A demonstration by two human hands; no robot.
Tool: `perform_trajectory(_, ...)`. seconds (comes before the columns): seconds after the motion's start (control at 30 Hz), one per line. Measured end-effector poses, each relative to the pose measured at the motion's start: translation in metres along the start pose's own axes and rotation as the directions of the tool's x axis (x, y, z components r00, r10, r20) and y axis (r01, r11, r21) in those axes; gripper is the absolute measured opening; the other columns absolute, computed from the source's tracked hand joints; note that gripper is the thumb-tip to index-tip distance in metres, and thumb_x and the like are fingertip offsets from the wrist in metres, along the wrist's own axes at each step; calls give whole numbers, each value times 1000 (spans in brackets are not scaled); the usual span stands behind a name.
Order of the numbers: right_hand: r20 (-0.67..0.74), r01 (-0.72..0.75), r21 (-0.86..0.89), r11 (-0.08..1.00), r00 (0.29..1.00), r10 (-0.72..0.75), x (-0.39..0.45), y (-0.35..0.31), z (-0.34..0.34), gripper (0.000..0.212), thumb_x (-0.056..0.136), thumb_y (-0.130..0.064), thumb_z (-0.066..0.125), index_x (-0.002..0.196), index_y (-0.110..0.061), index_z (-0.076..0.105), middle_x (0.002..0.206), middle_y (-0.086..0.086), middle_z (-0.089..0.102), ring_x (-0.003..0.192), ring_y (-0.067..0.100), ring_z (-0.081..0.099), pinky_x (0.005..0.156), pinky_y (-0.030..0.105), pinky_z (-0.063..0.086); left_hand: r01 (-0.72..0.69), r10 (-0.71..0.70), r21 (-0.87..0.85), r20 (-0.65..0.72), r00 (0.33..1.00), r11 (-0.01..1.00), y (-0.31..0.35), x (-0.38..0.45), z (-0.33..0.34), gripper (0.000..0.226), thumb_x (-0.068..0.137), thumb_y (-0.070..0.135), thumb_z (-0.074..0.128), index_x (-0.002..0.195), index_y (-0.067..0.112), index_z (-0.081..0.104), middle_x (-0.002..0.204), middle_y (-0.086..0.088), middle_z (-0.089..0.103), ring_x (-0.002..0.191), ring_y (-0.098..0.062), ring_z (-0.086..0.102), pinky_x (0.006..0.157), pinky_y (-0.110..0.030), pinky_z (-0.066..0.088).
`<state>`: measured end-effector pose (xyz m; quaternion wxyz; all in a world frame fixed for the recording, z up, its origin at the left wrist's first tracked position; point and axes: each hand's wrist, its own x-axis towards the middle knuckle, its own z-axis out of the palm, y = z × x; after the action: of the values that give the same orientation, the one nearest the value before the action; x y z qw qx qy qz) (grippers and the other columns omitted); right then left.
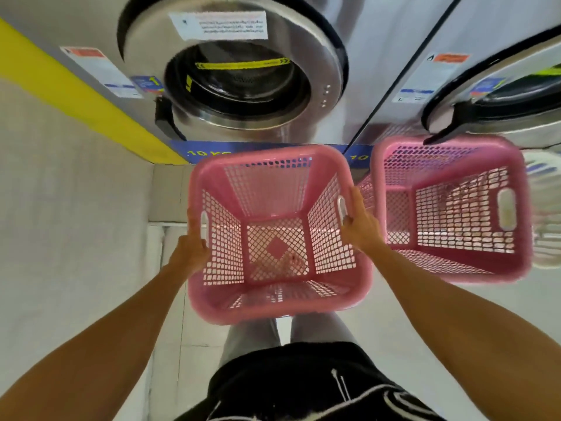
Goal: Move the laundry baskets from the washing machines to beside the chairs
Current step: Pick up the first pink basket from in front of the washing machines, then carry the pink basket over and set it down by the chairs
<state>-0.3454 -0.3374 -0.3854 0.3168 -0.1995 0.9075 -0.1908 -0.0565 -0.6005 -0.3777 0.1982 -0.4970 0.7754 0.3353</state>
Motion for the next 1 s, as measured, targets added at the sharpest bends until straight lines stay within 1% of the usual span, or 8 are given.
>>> perform_trajectory(0.13, 60, 63, 15, 998, 996, -64, -4, -17, -3, 89, 91, -7, 42, 153, -48, -6, 127, 18, 62, 62, 32, 67, 59, 50, 58, 172, -175, -55, -52, 983, 984, -14, -25, -1, 61, 99, 18, 48, 153, 23, 19, 81, -16, 65, 56, -28, 69, 48, -41, 60)
perform_trajectory(0.2, 78, 77, 0, 997, 994, -77, -6, -27, -1, 89, 91, -5, 43, 153, -48, -5, 110, 17, 67, 55, 25, 63, 54, 42, 54, 238, -243, -81, -64, 968, 968, -14, -47, -2, 46, 100, 15, 47, 144, 9, 37, 79, -17, 65, 52, -24, 65, 42, -35, 54)
perform_trajectory(0.3, 118, 106, -3, 994, 988, -105, -9, -43, 5, 91, 89, -4, 43, 152, -52, -2, 81, 11, 66, 52, 25, 64, 54, 41, 56, 256, -280, -152, -172, 944, 955, -27, -73, 3, 67, 99, 11, 46, 156, 19, 12, 70, -14, 59, 49, -22, 60, 41, -33, 50)
perform_trajectory(0.4, 129, 170, -47, 984, 978, -162, -13, -65, 9, 84, 93, -8, 40, 151, -53, -1, 81, 10, 65, 58, 27, 64, 55, 37, 50, 257, -295, -190, -209, 932, 948, -55, -98, 13, 97, 94, 5, 48, 152, 37, -22, 94, -23, 66, 54, -27, 62, 50, -41, 56)
perform_trajectory(0.5, 140, 290, -176, 941, 953, -268, -18, -91, 14, 78, 98, -13, 41, 157, -43, 0, 86, 8, 63, 65, 27, 60, 59, 38, 46, 313, -386, -325, -190, 903, 892, -67, -132, 15, 100, 91, 5, 49, 151, 43, -22, 126, -28, 58, 68, -33, 65, 54, -36, 54)
perform_trajectory(0.7, 221, 517, -247, 820, 854, -471, -39, -123, 49, 72, 102, -18, 41, 161, -36, 4, 107, 17, 65, 87, 38, 67, 69, 35, 43, 479, -600, -505, -101, 793, 718, -92, -212, 39, 104, 84, 6, 52, 153, 45, -15, 151, -27, 39, 117, -52, 56, 92, -49, 52)
perform_trajectory(0.87, 341, 632, -285, 720, 769, -540, -83, -136, 68, 68, 101, -28, 38, 158, -43, 3, 126, 19, 62, 103, 40, 65, 87, 46, 51, 445, -724, -650, -244, 645, 616, -100, -296, 98, 87, 92, 13, 50, 157, 40, -2, 143, -26, 50, 111, -49, 60, 92, -51, 50)
perform_trajectory(1.0, 420, 753, -337, 566, 658, -625, -127, -144, 83, 73, 99, -27, 43, 158, -40, 2, 112, 22, 66, 98, 42, 66, 82, 45, 50, 475, -814, -694, -288, 505, 540, -98, -367, 151, 82, 94, 20, 47, 156, 42, -2, 111, -30, 66, 78, -40, 62, 71, -43, 48)
